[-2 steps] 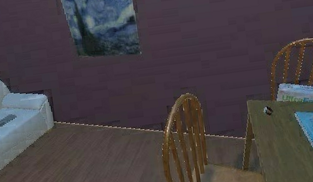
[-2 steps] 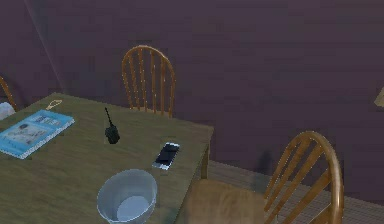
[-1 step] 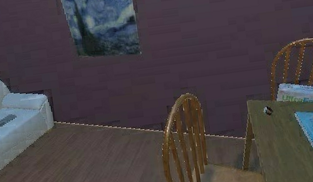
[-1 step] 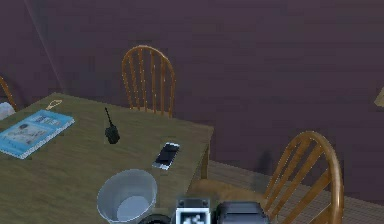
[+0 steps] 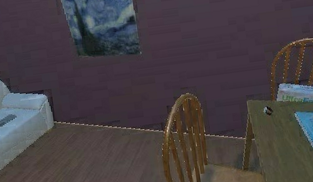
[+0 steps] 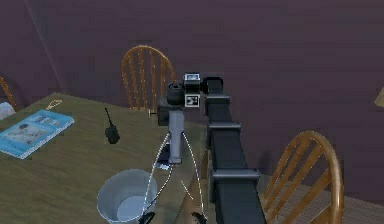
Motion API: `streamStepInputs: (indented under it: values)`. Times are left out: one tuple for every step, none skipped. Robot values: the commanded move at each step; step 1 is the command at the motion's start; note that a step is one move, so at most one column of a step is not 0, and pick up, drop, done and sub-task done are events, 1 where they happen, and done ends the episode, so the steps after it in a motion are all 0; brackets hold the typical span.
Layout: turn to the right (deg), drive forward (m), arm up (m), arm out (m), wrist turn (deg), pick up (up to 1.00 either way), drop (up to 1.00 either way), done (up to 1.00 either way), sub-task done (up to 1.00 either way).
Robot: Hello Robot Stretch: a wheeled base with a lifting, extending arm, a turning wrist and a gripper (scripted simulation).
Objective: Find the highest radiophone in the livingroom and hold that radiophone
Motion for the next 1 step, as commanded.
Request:
streamStepInputs:
  values:
    - [0.0,0.0,0.0,0.0,45.0,0.0,0.0,0.0,0.0]
